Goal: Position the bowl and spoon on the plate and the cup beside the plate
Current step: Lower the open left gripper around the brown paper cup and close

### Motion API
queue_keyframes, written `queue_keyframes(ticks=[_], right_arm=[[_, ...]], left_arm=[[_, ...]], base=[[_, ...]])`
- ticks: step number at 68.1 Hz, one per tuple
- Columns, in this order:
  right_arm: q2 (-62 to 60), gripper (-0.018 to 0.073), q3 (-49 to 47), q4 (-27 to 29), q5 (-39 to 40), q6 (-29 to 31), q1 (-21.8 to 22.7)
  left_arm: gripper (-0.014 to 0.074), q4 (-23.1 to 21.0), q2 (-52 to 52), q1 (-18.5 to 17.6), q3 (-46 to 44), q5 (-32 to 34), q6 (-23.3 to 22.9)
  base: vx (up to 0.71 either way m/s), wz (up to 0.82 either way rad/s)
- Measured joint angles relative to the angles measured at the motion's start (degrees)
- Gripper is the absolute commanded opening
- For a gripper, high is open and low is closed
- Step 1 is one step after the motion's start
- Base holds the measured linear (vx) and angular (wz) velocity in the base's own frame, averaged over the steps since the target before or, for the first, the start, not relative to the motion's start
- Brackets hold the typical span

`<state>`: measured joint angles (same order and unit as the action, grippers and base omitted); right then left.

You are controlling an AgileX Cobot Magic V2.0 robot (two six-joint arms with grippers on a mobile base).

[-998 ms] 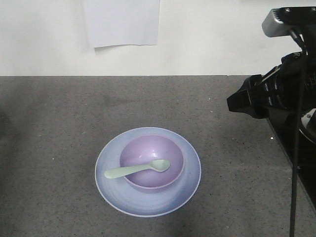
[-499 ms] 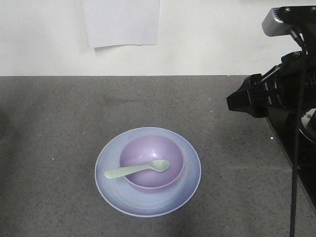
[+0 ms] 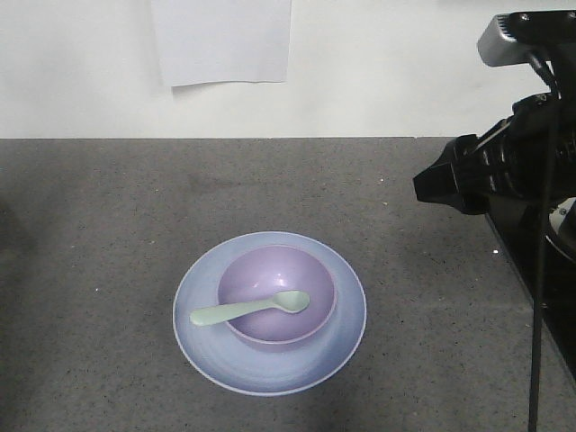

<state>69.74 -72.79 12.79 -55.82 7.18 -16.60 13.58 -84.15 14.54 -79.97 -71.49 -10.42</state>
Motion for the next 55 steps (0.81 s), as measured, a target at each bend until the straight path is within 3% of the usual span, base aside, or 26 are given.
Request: queue_keyframes(ticks=[25, 55], right_arm=[[0.0, 0.0490, 0.0, 0.0, 0.0, 0.2, 0.0], [0.0, 0.0490, 0.0, 0.0, 0.7, 0.2, 0.0]], left_arm=[[0.0419, 1.0, -3.6, 1.9, 0.0, 1.2, -1.7], [0.0296, 0.0, -6.5, 2.0, 0.0, 2.5, -1.8]], base=[[0.00, 0.00], [0.00, 0.00]])
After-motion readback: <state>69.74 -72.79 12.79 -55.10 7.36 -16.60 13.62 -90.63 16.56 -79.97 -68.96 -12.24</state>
